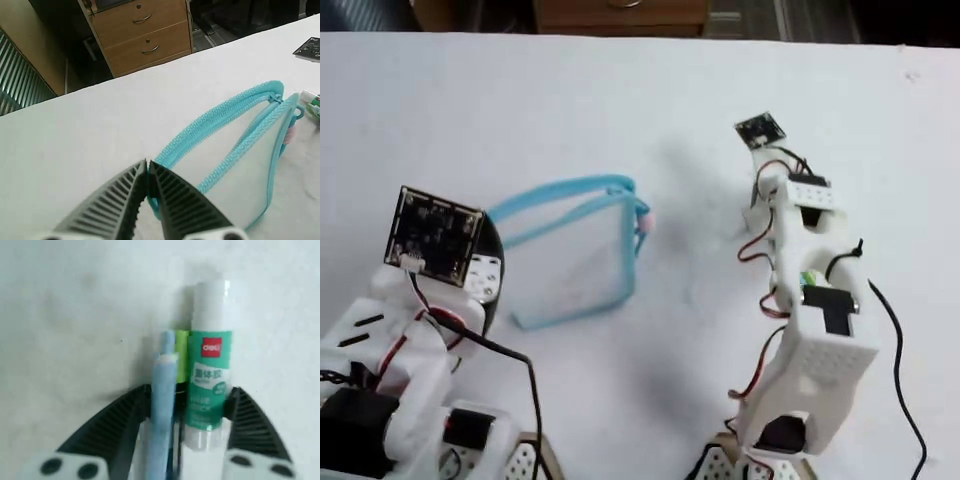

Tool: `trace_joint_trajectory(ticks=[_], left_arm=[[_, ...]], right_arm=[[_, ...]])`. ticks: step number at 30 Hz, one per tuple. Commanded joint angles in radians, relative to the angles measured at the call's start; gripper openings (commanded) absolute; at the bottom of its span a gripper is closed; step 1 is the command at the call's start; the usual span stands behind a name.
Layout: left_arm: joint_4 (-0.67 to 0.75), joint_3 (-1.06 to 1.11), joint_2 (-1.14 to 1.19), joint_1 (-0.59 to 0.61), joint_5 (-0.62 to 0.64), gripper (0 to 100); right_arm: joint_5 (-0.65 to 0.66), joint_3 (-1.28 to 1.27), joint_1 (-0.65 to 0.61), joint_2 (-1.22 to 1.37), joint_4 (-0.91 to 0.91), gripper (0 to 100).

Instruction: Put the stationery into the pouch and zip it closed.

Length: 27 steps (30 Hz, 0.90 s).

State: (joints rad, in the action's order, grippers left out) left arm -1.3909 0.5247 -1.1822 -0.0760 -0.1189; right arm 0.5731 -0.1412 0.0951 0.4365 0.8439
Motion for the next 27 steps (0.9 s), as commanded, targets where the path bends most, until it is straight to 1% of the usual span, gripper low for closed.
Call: trace_joint_trajectory(ticks=[1,2,4,8,12,15,18,21,24,27], left_arm=[[-0.018,0.009,0.008,-0.013,-0.005,2],[-0.018,0.009,0.008,-0.013,-0.005,2],[-0.02,0.009,0.007,-0.013,-0.005,2],[-0.02,0.009,0.007,-0.013,-0.005,2],[-0.02,0.009,0.007,-0.013,-0.005,2],[-0.02,0.009,0.007,-0.013,-0.005,2],[-0.018,0.009,0.007,-0.013,-0.005,2],[-0.018,0.009,0.007,-0.013,-0.005,2],[-0.018,0.009,0.007,-0.013,-0.005,2],[-0.018,0.009,0.007,-0.013,-0.005,2]], right_arm=[[-0.008,0.078,-0.015,0.022,0.061,2.2],[-0.008,0.091,-0.015,0.025,0.074,1.4],[-0.008,0.109,-0.016,0.025,0.097,3.8],[-0.008,0.163,-0.019,0.024,0.165,1.6],[-0.015,0.252,-0.019,0.022,0.278,1.7],[-0.017,0.344,-0.019,0.021,0.398,1.7],[-0.074,0.457,-0.022,0.002,0.516,1.7],[-0.094,0.549,-0.042,-0.038,0.61,1.7],[-0.104,0.601,-0.076,-0.077,0.644,1.7],[-0.184,0.635,-0.117,-0.108,0.642,1.7]])
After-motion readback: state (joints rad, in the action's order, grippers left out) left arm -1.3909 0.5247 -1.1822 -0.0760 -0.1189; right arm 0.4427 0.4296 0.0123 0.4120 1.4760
